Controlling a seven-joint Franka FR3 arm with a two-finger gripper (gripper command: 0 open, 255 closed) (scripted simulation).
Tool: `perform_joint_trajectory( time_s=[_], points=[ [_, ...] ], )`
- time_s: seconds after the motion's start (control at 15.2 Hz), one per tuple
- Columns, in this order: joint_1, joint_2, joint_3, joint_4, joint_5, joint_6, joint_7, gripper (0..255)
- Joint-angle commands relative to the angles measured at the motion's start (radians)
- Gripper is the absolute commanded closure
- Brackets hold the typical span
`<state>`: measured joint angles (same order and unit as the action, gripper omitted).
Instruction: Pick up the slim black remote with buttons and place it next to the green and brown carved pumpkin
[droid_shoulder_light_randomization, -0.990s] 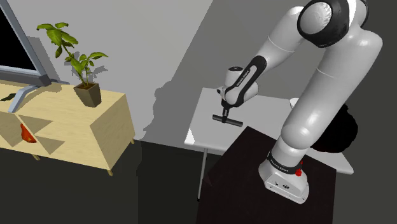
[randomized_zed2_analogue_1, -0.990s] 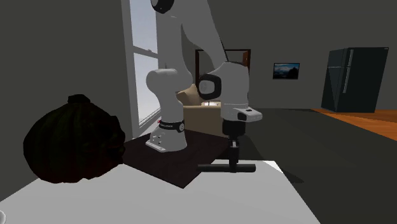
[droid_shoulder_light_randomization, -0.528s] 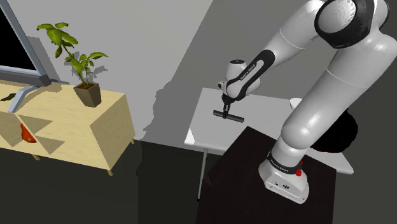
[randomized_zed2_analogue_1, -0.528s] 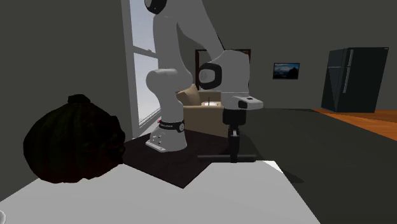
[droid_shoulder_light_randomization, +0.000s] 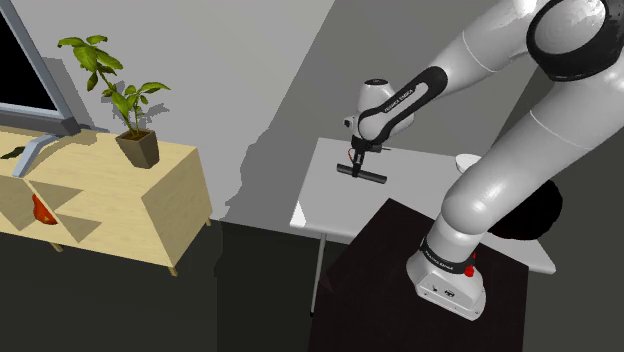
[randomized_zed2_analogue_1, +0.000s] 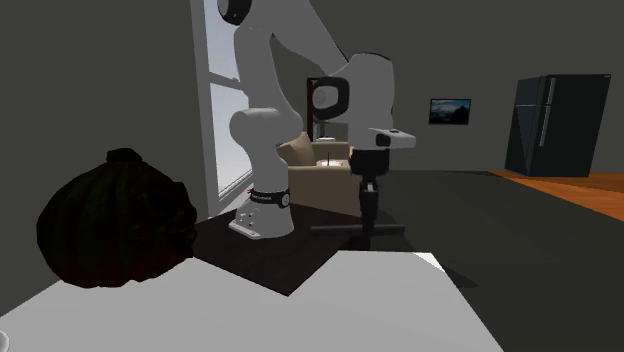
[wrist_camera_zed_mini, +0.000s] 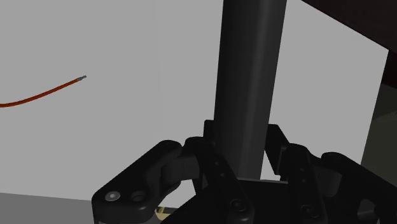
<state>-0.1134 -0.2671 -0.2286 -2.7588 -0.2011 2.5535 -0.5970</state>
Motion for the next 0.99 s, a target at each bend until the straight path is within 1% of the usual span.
perform_joint_trajectory(
  time_s=[0.0,0.92],
  points=[
    [0.000,-0.028,0.004,0.007,0.001,-0.037,0.001,255],
    [0.002,-0.186,0.024,0.092,0.013,-0.278,-0.009,255]
  ],
)
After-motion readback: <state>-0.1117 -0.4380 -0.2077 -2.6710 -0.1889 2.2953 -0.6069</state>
